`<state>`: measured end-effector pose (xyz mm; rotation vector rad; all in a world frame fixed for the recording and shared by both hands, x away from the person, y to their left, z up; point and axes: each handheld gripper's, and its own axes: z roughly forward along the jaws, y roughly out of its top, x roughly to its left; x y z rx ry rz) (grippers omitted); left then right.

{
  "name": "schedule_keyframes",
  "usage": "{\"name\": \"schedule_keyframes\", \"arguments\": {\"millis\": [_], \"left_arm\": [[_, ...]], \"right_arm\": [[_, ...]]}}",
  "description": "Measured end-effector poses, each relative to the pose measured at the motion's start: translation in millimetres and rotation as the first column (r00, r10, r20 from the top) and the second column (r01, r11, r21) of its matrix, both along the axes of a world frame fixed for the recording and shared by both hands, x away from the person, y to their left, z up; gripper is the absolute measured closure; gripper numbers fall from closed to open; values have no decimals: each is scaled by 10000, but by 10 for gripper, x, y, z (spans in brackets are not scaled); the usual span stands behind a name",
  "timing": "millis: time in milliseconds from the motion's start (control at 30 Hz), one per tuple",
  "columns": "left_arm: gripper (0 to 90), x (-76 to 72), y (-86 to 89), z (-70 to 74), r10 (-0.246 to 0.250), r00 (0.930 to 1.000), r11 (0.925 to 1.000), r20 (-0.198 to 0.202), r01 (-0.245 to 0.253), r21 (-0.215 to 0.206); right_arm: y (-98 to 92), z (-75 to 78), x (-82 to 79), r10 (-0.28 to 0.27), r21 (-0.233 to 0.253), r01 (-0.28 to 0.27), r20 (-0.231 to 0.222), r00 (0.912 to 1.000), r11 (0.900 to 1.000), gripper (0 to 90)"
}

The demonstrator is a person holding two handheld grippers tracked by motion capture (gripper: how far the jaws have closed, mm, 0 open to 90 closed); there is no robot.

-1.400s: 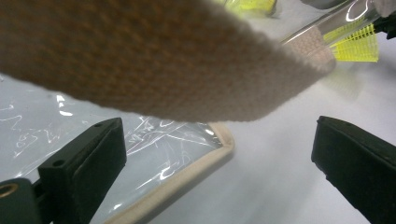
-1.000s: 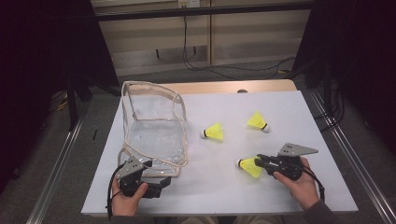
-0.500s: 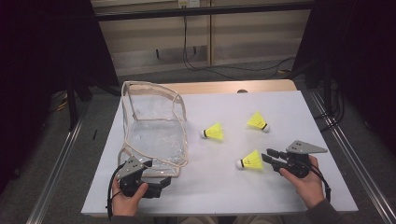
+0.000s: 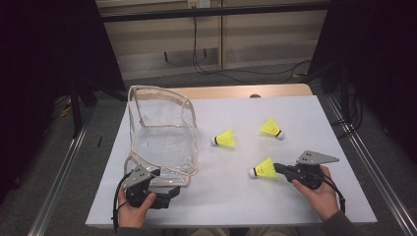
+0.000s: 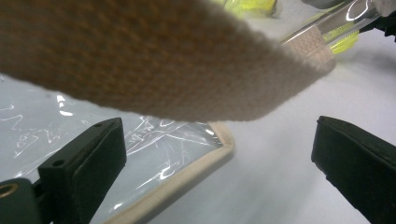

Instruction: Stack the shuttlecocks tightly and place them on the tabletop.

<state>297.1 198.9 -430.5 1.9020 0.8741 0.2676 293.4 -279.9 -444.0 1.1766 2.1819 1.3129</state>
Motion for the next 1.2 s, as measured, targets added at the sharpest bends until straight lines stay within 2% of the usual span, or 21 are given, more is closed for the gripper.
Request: {"name": "schedule_keyframes", "arguments": {"millis": [533, 867, 1200], "left_arm": [[31, -1, 0, 0, -10, 10000, 10000, 3, 10, 10], [30, -4, 0, 0, 5, 10000, 10000, -12, -5, 21], [30, -1, -2, 1, -12, 10000, 10000, 9, 12, 41]], "right_arm": [[-63, 36, -7, -188, 173, 188, -9, 9998, 9997, 897], [-133, 126, -29, -266, 287, 264, 74, 9996, 9992, 883], [-176, 252, -50, -385, 554, 375, 176, 9991, 9978, 829]]}}
